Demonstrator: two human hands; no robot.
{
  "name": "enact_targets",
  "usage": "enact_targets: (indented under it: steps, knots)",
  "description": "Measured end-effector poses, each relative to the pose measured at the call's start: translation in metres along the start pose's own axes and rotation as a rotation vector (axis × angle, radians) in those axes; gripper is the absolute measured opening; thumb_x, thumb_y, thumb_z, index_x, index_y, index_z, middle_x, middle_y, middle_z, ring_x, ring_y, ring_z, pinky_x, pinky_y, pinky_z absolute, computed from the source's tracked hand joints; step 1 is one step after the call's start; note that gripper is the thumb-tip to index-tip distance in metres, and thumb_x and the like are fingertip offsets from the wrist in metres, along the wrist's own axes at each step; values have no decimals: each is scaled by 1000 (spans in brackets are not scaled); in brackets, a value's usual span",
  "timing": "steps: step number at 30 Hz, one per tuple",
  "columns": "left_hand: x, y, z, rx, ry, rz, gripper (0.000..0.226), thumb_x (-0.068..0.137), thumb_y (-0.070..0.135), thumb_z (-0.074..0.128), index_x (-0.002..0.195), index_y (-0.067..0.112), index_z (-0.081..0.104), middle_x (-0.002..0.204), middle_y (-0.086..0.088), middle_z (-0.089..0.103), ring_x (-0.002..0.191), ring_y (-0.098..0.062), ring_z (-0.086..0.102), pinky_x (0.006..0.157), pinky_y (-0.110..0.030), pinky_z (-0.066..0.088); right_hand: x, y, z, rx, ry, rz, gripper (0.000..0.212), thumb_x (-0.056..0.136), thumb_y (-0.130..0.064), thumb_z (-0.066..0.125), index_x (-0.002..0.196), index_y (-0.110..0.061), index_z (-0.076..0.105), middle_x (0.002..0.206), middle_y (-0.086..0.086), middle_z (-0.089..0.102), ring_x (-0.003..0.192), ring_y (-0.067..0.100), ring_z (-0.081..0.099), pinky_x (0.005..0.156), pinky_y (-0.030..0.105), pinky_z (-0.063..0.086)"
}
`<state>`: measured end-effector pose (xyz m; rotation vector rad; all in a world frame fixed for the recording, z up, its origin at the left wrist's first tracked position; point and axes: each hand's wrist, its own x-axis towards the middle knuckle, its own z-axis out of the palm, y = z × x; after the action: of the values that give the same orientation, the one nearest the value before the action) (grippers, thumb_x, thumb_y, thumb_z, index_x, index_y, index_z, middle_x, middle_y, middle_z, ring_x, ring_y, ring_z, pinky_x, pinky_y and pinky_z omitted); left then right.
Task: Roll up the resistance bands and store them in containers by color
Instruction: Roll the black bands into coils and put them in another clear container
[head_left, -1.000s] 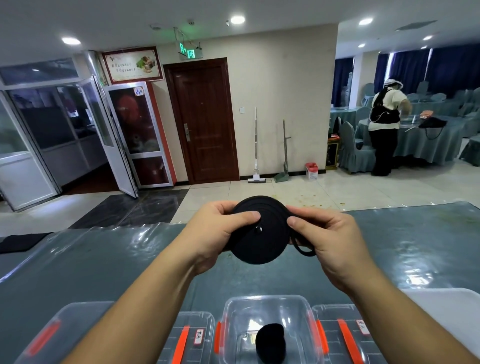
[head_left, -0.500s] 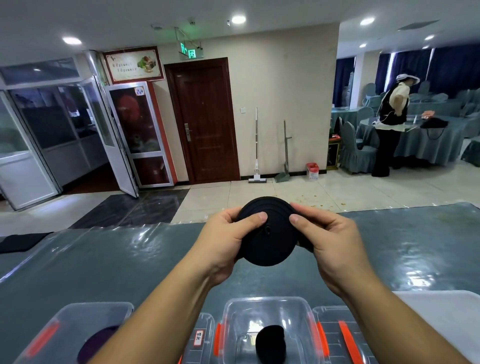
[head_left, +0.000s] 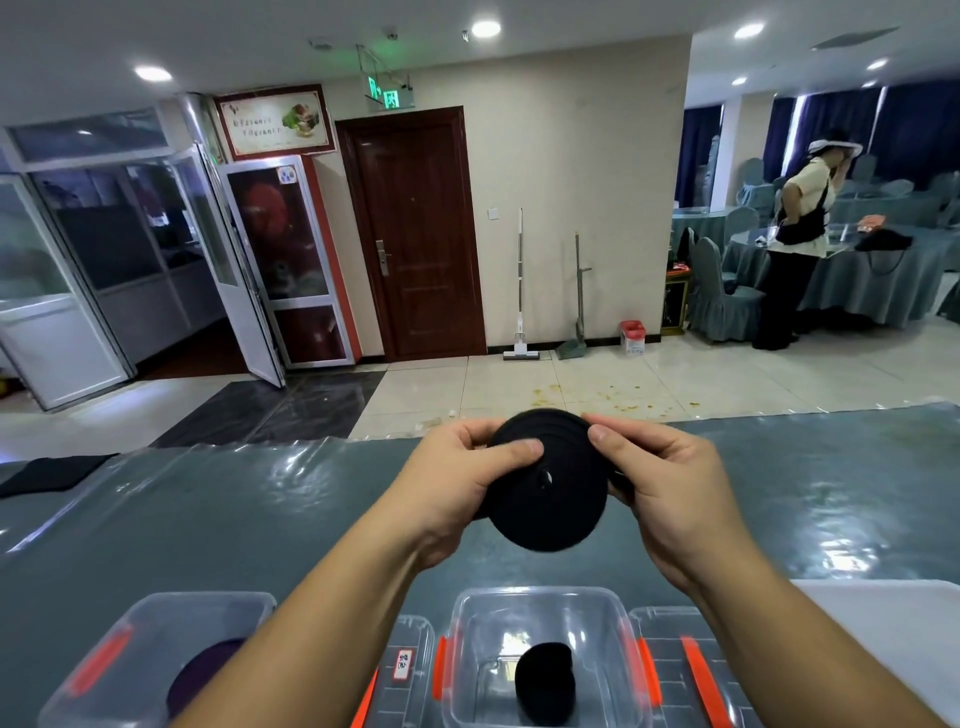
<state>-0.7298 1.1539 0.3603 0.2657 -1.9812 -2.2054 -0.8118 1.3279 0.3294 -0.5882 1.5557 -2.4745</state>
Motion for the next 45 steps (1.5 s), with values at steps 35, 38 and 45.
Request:
enact_targets:
  steps: [35, 38, 45]
  knots:
    - [14, -49, 18, -89, 138, 120, 37, 87, 1, 78, 113, 26, 77, 104, -15, 79, 91, -28, 78, 72, -32, 61, -13, 41, -30, 77, 12, 85, 35, 85, -12, 74, 119, -11, 74, 101, 16, 80, 93, 29, 79, 69, 30, 63]
    - [15, -62, 20, -49, 145, 66, 32, 87, 3, 79, 107, 28, 76, 99, -17, 79, 85, -30, 78, 67, -33, 60, -10, 51, -43, 90, -6, 165, 33, 88, -5, 72, 121, -6, 72, 103, 18, 80, 93, 30, 79, 70, 32, 63]
    - [25, -102, 29, -81, 245, -27, 30, 88, -4, 75, 104, 21, 76, 99, -16, 80, 84, -26, 76, 69, -33, 59, -13, 80, -62, 57, 75, 250, 30, 91, 0, 71, 119, -9, 71, 100, 18, 80, 94, 32, 79, 71, 33, 64]
